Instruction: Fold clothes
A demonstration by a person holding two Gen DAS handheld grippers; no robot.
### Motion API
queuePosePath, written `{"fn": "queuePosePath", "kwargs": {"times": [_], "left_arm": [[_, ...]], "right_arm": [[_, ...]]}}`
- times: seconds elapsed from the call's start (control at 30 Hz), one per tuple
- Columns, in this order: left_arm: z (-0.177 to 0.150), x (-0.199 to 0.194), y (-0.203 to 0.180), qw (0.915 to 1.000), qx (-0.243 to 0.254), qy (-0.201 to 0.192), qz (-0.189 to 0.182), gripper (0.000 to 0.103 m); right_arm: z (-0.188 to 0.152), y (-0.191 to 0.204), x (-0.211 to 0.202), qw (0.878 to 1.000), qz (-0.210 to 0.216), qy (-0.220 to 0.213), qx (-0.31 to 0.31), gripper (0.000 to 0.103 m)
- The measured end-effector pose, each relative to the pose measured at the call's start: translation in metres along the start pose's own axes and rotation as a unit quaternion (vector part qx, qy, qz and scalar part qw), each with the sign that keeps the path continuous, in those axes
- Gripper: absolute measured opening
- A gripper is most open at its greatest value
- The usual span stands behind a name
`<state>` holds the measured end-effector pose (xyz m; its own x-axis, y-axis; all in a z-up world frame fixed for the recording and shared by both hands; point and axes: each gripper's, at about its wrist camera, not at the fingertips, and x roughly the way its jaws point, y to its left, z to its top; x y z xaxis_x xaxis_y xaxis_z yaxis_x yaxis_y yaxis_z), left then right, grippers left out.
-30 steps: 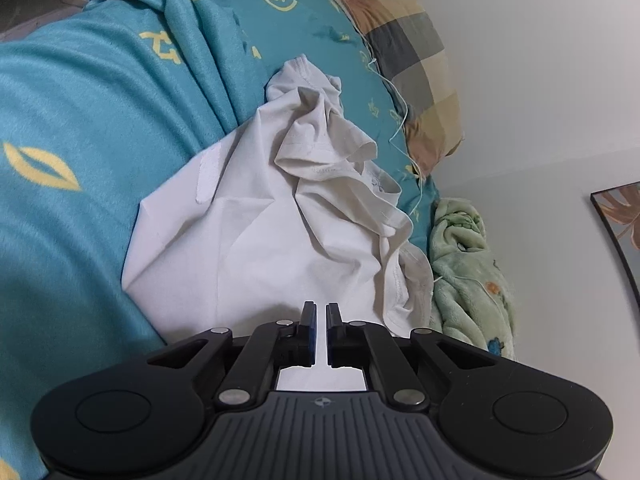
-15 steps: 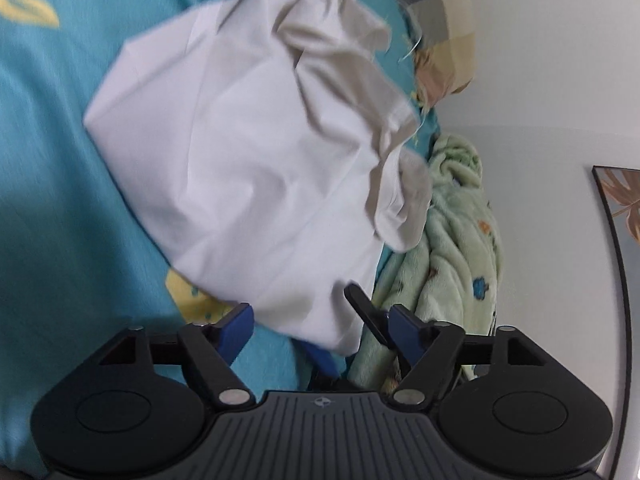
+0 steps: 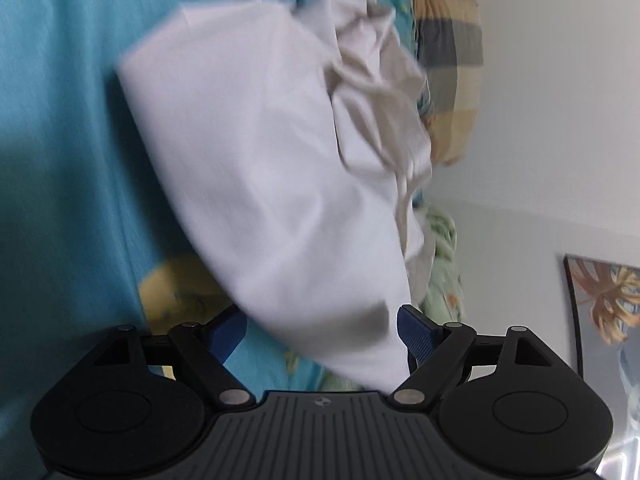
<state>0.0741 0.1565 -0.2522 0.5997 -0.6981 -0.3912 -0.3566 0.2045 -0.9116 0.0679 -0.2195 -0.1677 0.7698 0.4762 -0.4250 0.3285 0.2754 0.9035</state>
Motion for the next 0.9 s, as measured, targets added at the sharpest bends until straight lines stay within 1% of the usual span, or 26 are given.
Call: {"fn": "queuePosePath", "kwargs": {"times": [0.07, 0.1, 0.13, 0.17, 0.2, 0.23, 0.27, 0.37, 0.47, 0.5, 0.6, 0.67, 0.73, 0.8, 0.9], "left_arm": [[0.007, -0.014, 0.002, 0.9988, -0.008, -0.046, -0.009, 0.077], [0.01, -0.021, 0.001, 0.9977, -0.009, -0.066, -0.007, 0.075], [0.013, -0.027, 0.001, 0.9964, -0.009, -0.084, -0.004, 0.063], [0.015, -0.033, 0.0, 0.9952, -0.009, -0.097, -0.001, 0.046], [0.016, -0.037, -0.001, 0.9946, -0.006, -0.104, 0.002, 0.036], [0.016, -0.038, -0.003, 0.9943, -0.002, -0.107, 0.003, 0.016], [0.016, -0.04, -0.007, 0.9941, 0.004, -0.108, -0.001, 0.01], [0.017, -0.049, -0.024, 0.9934, 0.028, -0.111, -0.013, 0.007], [0.015, -0.059, -0.053, 0.9925, 0.066, -0.101, -0.018, 0.005], [0.013, -0.064, -0.064, 0.992, 0.08, -0.096, -0.02, 0.005], [-0.002, -0.084, -0.081, 0.9911, 0.099, -0.084, -0.028, 0.004], [-0.013, -0.098, -0.091, 0.9903, 0.11, -0.077, -0.033, 0.004], [-0.024, -0.111, -0.09, 0.9909, 0.115, -0.064, -0.025, 0.005], [-0.033, -0.127, -0.083, 0.993, 0.108, -0.047, -0.016, 0.004], [-0.042, -0.163, -0.068, 0.9947, 0.097, -0.032, -0.011, 0.004]], "right_arm": [[0.004, -0.001, -0.003, 1.0, -0.002, -0.005, 0.001, 0.014], [0.005, -0.002, -0.004, 1.0, -0.003, -0.006, 0.002, 0.014], [0.006, -0.002, -0.004, 1.0, -0.005, -0.007, 0.003, 0.014], [0.006, -0.003, -0.005, 1.0, -0.007, -0.007, 0.004, 0.014], [0.007, -0.003, -0.005, 1.0, -0.008, -0.007, 0.005, 0.014], [0.007, -0.003, -0.004, 1.0, -0.009, -0.007, 0.006, 0.014], [0.007, -0.003, -0.004, 1.0, -0.011, -0.007, 0.004, 0.014], [0.007, 0.0, -0.006, 1.0, -0.018, -0.011, -0.009, 0.014], [0.01, 0.008, -0.012, 1.0, -0.022, -0.017, -0.007, 0.014], [0.011, 0.015, -0.017, 0.999, -0.021, -0.022, -0.012, 0.014], [0.003, 0.039, -0.039, 0.997, -0.013, -0.046, -0.053, 0.014], [-0.007, 0.045, -0.057, 0.997, -0.007, -0.057, -0.059, 0.014], [-0.021, 0.042, -0.074, 0.996, -0.007, -0.065, -0.057, 0.014], [-0.037, 0.032, -0.091, 0.996, -0.012, -0.067, -0.049, 0.014], [-0.062, 0.016, -0.115, 0.997, -0.02, -0.06, -0.036, 0.014]]}}
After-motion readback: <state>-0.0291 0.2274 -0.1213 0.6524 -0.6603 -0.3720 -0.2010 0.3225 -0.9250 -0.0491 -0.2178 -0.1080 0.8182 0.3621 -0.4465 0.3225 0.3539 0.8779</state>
